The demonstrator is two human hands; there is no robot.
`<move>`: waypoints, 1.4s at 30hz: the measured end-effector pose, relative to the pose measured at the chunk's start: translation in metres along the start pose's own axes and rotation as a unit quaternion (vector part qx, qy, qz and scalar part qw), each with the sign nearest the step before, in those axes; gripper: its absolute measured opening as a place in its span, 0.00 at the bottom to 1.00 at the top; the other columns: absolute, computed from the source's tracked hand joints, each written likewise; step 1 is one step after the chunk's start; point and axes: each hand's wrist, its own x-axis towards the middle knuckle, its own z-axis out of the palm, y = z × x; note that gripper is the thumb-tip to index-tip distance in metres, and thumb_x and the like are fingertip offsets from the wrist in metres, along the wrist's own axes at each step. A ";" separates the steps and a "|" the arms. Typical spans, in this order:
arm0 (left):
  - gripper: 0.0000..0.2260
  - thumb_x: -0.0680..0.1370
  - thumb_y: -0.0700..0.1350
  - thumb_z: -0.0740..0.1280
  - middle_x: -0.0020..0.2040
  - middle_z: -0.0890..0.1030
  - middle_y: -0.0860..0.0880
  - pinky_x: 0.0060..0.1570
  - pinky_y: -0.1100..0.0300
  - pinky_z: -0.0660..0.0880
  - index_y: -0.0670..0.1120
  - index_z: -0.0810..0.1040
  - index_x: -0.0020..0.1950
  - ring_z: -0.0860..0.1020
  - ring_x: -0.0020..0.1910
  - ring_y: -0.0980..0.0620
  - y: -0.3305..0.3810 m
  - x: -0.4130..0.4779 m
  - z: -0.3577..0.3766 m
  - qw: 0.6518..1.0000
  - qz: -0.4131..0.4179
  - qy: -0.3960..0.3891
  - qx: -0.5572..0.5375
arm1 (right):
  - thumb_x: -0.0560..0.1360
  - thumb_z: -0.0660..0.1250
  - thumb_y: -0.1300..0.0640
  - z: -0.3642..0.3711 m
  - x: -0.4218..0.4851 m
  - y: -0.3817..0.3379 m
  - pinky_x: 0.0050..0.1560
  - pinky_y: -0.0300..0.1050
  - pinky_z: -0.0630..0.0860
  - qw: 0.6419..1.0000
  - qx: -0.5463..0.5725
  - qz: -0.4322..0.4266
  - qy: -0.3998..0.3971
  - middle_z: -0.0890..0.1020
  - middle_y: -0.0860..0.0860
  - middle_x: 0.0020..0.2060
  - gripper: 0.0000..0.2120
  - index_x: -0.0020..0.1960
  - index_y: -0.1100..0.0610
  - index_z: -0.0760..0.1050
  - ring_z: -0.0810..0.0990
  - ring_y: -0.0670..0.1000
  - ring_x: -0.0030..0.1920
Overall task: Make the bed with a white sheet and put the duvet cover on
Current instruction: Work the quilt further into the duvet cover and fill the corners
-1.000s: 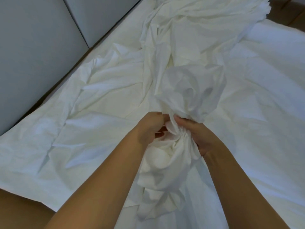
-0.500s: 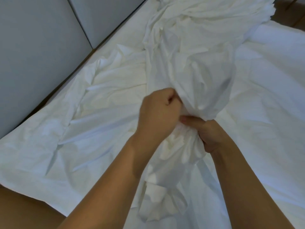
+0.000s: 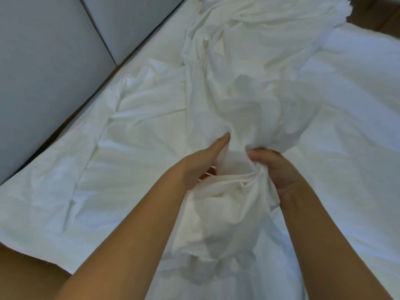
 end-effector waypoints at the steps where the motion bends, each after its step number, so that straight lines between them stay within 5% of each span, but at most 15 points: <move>1: 0.30 0.70 0.69 0.63 0.50 0.83 0.45 0.44 0.58 0.77 0.45 0.80 0.56 0.81 0.44 0.48 -0.002 0.006 0.007 0.999 -0.005 -0.029 -0.031 | 0.63 0.67 0.60 0.002 0.001 0.002 0.42 0.48 0.80 0.999 -0.014 0.036 0.003 0.83 0.59 0.43 0.13 0.46 0.61 0.83 0.83 0.58 0.43; 4: 0.14 0.76 0.49 0.68 0.51 0.82 0.42 0.41 0.58 0.77 0.40 0.80 0.55 0.80 0.41 0.47 0.001 0.016 0.021 0.994 0.041 0.021 -0.100 | 0.66 0.67 0.58 0.002 0.001 0.004 0.56 0.55 0.76 0.998 -0.021 0.060 0.017 0.79 0.62 0.50 0.20 0.55 0.66 0.77 0.79 0.61 0.51; 6: 0.06 0.77 0.41 0.67 0.51 0.81 0.37 0.44 0.53 0.78 0.39 0.79 0.49 0.81 0.44 0.42 0.007 0.014 0.019 0.977 0.107 0.126 -0.132 | 0.67 0.68 0.59 -0.001 0.000 0.004 0.51 0.51 0.79 0.999 -0.013 0.033 0.011 0.82 0.59 0.50 0.15 0.51 0.61 0.82 0.82 0.58 0.50; 9: 0.09 0.77 0.44 0.66 0.37 0.78 0.38 0.40 0.48 0.76 0.42 0.76 0.37 0.78 0.36 0.45 0.018 0.003 0.013 0.941 0.248 0.203 -0.105 | 0.62 0.73 0.59 -0.005 0.000 0.009 0.41 0.46 0.80 0.997 -0.054 0.034 0.032 0.84 0.57 0.48 0.13 0.46 0.56 0.85 0.84 0.56 0.47; 13: 0.21 0.77 0.44 0.61 0.23 0.67 0.55 0.29 0.59 0.60 0.47 0.64 0.24 0.66 0.25 0.55 0.033 -0.026 0.026 0.910 0.333 0.186 0.164 | 0.58 0.78 0.58 0.004 0.006 0.009 0.39 0.45 0.80 0.985 -0.166 0.017 0.048 0.85 0.55 0.43 0.18 0.48 0.57 0.81 0.84 0.54 0.45; 15: 0.15 0.79 0.46 0.58 0.32 0.74 0.49 0.35 0.59 0.63 0.45 0.71 0.32 0.73 0.34 0.47 0.042 -0.035 0.020 0.841 0.322 0.273 0.339 | 0.57 0.80 0.57 0.009 0.006 0.009 0.38 0.44 0.80 0.980 -0.184 -0.011 0.073 0.85 0.53 0.44 0.22 0.50 0.57 0.81 0.84 0.54 0.45; 17: 0.15 0.80 0.48 0.57 0.40 0.76 0.44 0.38 0.59 0.64 0.43 0.74 0.38 0.76 0.42 0.41 0.047 -0.040 0.000 0.807 0.287 0.343 0.385 | 0.56 0.79 0.58 0.005 0.002 0.009 0.37 0.43 0.80 0.972 -0.213 -0.014 0.102 0.85 0.52 0.44 0.27 0.54 0.57 0.79 0.84 0.53 0.46; 19: 0.19 0.81 0.50 0.57 0.34 0.74 0.47 0.34 0.58 0.64 0.45 0.69 0.32 0.74 0.37 0.44 0.045 -0.045 -0.014 0.827 0.264 0.344 0.358 | 0.57 0.74 0.60 -0.003 -0.004 0.005 0.33 0.42 0.79 0.968 -0.224 -0.009 0.113 0.85 0.51 0.40 0.24 0.53 0.57 0.79 0.84 0.52 0.41; 24: 0.25 0.80 0.49 0.62 0.23 0.62 0.51 0.32 0.55 0.56 0.46 0.58 0.25 0.63 0.26 0.52 0.037 -0.054 0.016 0.853 0.399 0.237 0.238 | 0.60 0.69 0.64 -0.004 -0.007 -0.003 0.40 0.44 0.80 0.995 0.035 -0.092 0.006 0.85 0.52 0.39 0.12 0.41 0.56 0.85 0.84 0.51 0.41; 27: 0.24 0.80 0.48 0.61 0.23 0.61 0.52 0.30 0.56 0.57 0.48 0.58 0.26 0.62 0.25 0.53 0.037 -0.049 0.028 0.836 0.447 0.211 0.238 | 0.52 0.76 0.62 0.008 -0.003 -0.004 0.39 0.44 0.80 0.997 -0.033 -0.065 -0.038 0.85 0.51 0.38 0.16 0.39 0.52 0.85 0.84 0.50 0.40; 32: 0.24 0.79 0.46 0.63 0.21 0.59 0.55 0.28 0.64 0.57 0.49 0.57 0.27 0.59 0.23 0.57 0.045 -0.041 0.032 0.853 0.472 0.144 0.170 | 0.56 0.79 0.59 0.017 0.002 0.005 0.39 0.41 0.80 0.986 -0.166 -0.016 -0.011 0.85 0.48 0.38 0.14 0.40 0.51 0.83 0.84 0.48 0.42; 35: 0.17 0.80 0.50 0.62 0.31 0.76 0.52 0.37 0.62 0.70 0.46 0.73 0.32 0.73 0.31 0.53 0.029 -0.033 0.020 0.906 0.396 0.135 0.057 | 0.58 0.73 0.65 0.013 0.002 0.010 0.38 0.44 0.80 0.989 -0.142 -0.025 0.022 0.85 0.52 0.38 0.14 0.43 0.55 0.82 0.84 0.52 0.41; 38: 0.27 0.77 0.63 0.58 0.51 0.81 0.42 0.56 0.49 0.74 0.40 0.79 0.50 0.78 0.53 0.42 0.004 -0.018 0.003 0.955 0.208 0.172 0.119 | 0.60 0.68 0.67 0.000 0.001 0.007 0.37 0.46 0.80 0.997 -0.064 -0.009 0.031 0.84 0.57 0.38 0.11 0.39 0.58 0.84 0.84 0.56 0.40; 40: 0.33 0.72 0.68 0.60 0.52 0.81 0.45 0.56 0.52 0.75 0.40 0.79 0.56 0.79 0.52 0.46 -0.009 -0.011 0.005 0.988 0.082 0.100 0.080 | 0.60 0.69 0.65 -0.004 0.002 0.007 0.42 0.50 0.80 0.998 -0.061 0.012 0.025 0.83 0.59 0.41 0.12 0.42 0.60 0.83 0.83 0.59 0.43; 42: 0.23 0.73 0.62 0.66 0.43 0.82 0.48 0.46 0.58 0.76 0.41 0.80 0.49 0.80 0.41 0.52 -0.010 -0.005 0.013 0.997 0.046 0.057 -0.009 | 0.60 0.69 0.64 -0.004 0.003 0.009 0.45 0.51 0.80 0.996 -0.082 0.027 0.022 0.83 0.60 0.43 0.12 0.43 0.61 0.83 0.82 0.60 0.45</move>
